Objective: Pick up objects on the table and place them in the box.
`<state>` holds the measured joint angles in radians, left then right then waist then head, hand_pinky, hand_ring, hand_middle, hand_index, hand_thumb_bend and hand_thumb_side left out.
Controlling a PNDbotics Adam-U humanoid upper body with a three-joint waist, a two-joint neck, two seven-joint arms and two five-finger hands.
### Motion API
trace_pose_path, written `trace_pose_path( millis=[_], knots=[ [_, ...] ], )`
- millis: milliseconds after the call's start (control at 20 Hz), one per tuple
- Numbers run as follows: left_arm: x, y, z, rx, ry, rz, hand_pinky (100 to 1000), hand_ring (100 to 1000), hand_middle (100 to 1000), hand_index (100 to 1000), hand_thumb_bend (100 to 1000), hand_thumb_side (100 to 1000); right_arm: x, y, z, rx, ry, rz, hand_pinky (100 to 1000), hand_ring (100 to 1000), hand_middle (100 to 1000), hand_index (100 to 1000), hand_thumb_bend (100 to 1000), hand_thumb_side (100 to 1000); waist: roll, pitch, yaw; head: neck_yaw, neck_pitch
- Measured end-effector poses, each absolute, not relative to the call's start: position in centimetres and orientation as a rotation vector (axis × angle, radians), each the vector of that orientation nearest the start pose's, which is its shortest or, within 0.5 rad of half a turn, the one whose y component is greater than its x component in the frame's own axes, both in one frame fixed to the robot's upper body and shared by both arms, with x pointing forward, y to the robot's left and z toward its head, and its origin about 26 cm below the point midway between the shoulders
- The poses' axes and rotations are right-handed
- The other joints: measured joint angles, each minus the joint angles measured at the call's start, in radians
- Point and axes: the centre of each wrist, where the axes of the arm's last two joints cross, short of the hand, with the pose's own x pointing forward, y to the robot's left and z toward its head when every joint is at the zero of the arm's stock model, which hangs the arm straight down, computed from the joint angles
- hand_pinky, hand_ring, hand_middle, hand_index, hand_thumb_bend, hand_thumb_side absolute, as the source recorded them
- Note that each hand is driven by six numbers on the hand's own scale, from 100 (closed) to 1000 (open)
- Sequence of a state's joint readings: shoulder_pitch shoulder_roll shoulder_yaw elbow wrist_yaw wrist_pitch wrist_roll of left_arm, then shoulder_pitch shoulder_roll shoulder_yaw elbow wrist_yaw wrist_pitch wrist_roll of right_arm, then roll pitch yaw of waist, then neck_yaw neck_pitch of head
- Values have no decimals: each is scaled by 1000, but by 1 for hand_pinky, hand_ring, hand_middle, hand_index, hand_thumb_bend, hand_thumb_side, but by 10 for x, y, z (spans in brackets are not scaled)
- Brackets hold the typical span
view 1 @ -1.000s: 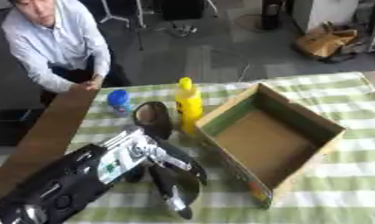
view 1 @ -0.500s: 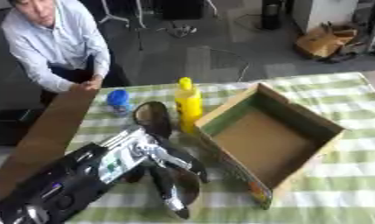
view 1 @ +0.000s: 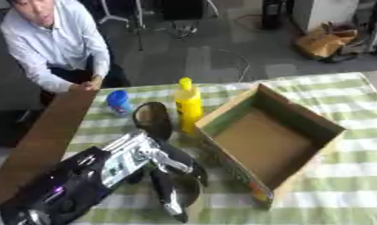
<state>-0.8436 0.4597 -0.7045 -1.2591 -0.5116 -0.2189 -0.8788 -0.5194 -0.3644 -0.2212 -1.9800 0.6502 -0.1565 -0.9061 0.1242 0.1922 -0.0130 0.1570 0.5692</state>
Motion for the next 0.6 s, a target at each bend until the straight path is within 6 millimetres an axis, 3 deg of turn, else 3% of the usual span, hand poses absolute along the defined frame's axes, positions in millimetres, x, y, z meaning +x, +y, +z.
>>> trace_pose_path(
  millis=[450,600],
  knots=[
    [418,156,135,169,-1043,-2267,633,1000,1000,1000,674,558,308,-299,281,1399,2712,600,849,647,541,518,100,786,-1,0,-4,0,-1],
    [419,157,134,183,-1046,-2266,542,1000,1000,1000,646,541,308,-300,282,1396,2712,606,850,646,540,518,100,786,-1,0,-5,0,-1]
  ],
)
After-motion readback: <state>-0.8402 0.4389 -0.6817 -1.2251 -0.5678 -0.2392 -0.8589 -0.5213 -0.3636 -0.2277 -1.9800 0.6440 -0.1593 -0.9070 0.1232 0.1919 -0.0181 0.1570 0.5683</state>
